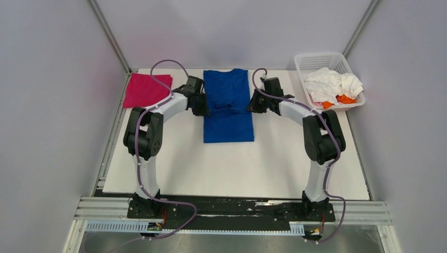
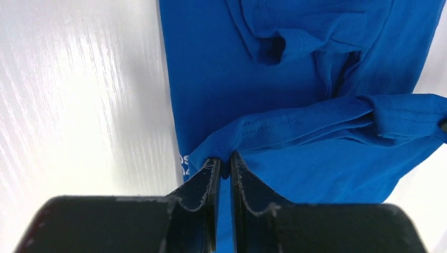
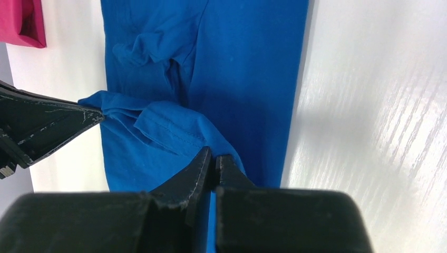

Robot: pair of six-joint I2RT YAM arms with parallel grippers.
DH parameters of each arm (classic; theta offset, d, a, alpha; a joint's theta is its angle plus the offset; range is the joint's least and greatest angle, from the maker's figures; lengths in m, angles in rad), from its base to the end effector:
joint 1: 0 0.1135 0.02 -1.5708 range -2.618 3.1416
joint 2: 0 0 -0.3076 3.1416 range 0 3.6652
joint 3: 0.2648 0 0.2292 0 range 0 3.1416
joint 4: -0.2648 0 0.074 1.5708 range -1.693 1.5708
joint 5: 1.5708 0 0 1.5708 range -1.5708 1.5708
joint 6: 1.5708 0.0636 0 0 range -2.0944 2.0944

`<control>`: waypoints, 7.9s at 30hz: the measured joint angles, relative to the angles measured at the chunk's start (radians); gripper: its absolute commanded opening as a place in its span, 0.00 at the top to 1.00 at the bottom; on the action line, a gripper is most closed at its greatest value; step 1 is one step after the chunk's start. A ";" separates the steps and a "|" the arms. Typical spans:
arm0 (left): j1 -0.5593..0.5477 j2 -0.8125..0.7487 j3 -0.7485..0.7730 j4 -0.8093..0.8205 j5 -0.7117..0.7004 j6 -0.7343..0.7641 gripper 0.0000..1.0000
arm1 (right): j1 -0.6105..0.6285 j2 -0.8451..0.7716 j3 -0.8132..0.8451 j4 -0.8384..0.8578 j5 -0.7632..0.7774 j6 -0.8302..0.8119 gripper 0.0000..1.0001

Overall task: Fold and stack the t-shirts
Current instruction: Fold the folded rectangular tshirt in 1/3 of the way, then grab one side of the 2/3 rectangular tshirt with both arms, then fold the long partially folded tshirt into a neat square, then smooth out wrinkles on the folded tshirt, then put the neatly folded tshirt into the corner of the board with the left arm

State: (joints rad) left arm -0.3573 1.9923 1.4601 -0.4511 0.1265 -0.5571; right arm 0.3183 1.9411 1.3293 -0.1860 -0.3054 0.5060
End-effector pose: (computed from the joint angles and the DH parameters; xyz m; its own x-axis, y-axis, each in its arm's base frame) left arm 0.4121 -0.1624 0.2195 -0.8799 -0.2313 -0.4149 -0.0622 0.9220 -0.3822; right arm 0.4128 0.1561 0.2259 -0.8360 0.2113 -0.5065 -0.1060 0.8434 0.5267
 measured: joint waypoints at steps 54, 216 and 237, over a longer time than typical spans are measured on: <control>-0.041 -0.242 -0.499 0.215 0.140 -0.156 0.96 | 0.047 -0.253 -0.470 0.054 -0.023 0.054 0.64; -0.130 0.090 0.072 -0.145 -0.211 -0.173 1.00 | -0.080 -0.741 -0.590 -0.043 0.257 -0.019 0.00; 0.066 0.240 0.383 -0.108 -0.949 0.542 1.00 | -0.086 -0.771 -0.612 -0.055 0.452 -0.069 0.00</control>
State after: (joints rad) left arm -0.2909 2.2322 1.8431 -0.5591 -0.8227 -0.0154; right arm 0.2321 1.1706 0.7170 -0.2409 0.1467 0.4370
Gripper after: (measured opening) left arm 0.038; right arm 0.998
